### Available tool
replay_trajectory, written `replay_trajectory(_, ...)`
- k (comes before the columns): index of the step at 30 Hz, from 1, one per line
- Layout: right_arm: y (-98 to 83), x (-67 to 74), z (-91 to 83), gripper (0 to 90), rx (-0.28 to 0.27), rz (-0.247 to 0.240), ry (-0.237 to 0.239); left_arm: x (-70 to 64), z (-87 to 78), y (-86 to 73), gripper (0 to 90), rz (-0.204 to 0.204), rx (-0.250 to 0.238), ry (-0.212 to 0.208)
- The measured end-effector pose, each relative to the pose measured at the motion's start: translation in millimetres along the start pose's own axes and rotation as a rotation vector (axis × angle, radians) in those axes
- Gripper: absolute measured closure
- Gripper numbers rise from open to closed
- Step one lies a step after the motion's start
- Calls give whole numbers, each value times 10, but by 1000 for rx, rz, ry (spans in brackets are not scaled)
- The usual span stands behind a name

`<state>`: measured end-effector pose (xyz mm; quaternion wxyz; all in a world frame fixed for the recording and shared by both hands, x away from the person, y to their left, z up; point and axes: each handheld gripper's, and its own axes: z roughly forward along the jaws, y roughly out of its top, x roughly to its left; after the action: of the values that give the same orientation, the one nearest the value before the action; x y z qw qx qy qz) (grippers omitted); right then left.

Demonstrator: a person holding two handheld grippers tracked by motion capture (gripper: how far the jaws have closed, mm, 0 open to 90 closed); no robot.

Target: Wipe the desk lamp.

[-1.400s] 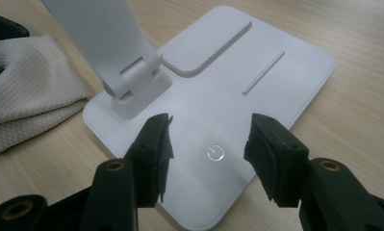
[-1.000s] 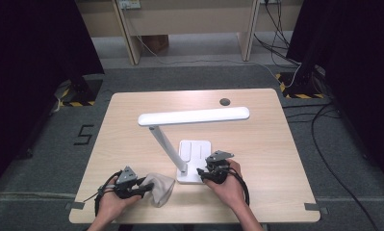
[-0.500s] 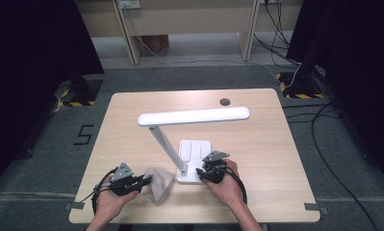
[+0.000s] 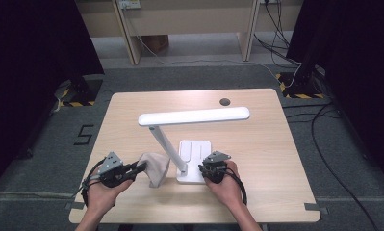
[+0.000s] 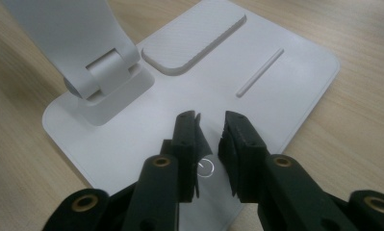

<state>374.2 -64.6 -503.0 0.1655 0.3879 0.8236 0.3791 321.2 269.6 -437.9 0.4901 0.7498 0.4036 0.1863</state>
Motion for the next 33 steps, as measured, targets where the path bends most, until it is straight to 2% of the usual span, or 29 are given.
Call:
replay_trajectory(3, -7, 16, 1, 836, -6, -11, 1, -11, -19, 60, 787, 3, -20, 1)
replay_trajectory(10, -14, 41, 7, 897, -12, -14, -5, -21, -68, 222, 787, 7, -55, 11)
replay_trajectory(23, -7, 53, 8, 900, -7, -18, -10, -39, -116, 447, 787, 17, -113, 10)
replay_trajectory(33, -13, 50, 8, 900, -11, -20, -7, -56, -235, 676, 788, 24, -174, 8)
